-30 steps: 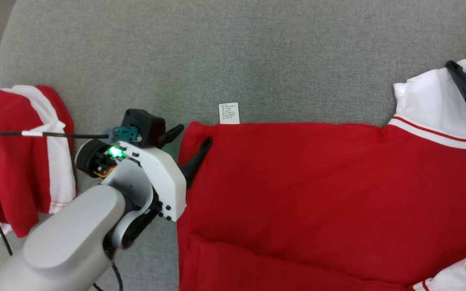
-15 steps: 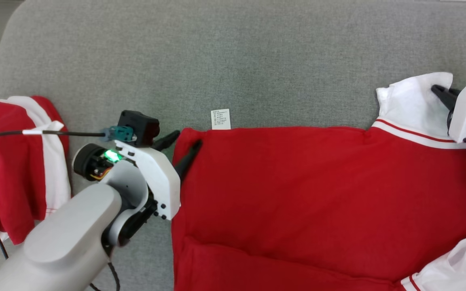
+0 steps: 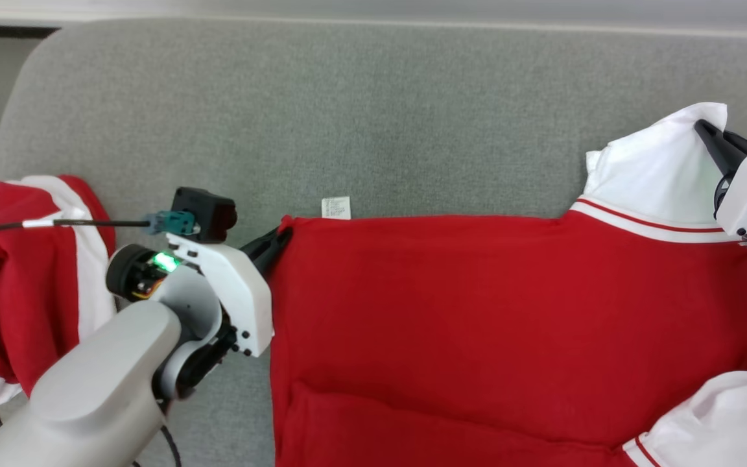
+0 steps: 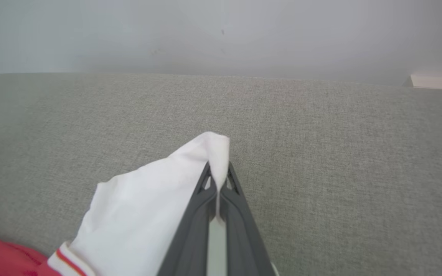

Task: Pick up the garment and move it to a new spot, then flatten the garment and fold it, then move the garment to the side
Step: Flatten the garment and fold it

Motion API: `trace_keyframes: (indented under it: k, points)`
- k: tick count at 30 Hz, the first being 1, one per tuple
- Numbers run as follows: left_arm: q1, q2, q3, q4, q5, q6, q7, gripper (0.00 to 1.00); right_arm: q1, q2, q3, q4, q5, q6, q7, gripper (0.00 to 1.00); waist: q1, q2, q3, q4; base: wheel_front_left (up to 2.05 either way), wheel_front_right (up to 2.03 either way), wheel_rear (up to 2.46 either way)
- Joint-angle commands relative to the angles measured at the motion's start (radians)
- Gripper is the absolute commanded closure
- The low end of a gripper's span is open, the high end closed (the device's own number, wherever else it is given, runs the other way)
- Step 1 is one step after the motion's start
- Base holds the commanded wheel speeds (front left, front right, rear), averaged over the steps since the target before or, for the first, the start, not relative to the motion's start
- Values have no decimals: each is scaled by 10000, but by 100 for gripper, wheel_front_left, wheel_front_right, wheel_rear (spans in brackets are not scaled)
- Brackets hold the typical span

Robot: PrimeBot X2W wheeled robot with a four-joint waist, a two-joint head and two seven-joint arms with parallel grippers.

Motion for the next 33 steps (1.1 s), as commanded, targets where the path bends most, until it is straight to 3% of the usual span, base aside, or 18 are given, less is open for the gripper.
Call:
trace_keyframes:
  k: [1,5,12,24,33]
  points:
    - [133,117,65,108,-99,-16,-52,100,134,-46,47,21,124,5,-190,100,-1,0,-250,-86,0,0,0]
    - [302,214,10,310,-296,-139,73,100,337,-26,189,39,577,3,-641,100,-1,0,-712,-226,0,0,0]
    - [326,363,-311,737,-808,-753,1193,100,1182,-207,709,-632,1633,5,-488,100,-1,0,-1845,-523,0,0,0]
    - [228,530,-577,1481,-2144,-1829,3415,100,2459,-1180,1808,-2127,2629,3,189,100,-1,0,-3449,-1055,0,0,0]
    - [689,735,-848,1423,-2779,-1996,4555,100,3441,-1835,2406,-2907,3260,5,1114,100,-1,0,-3974,-1308,0,0,0]
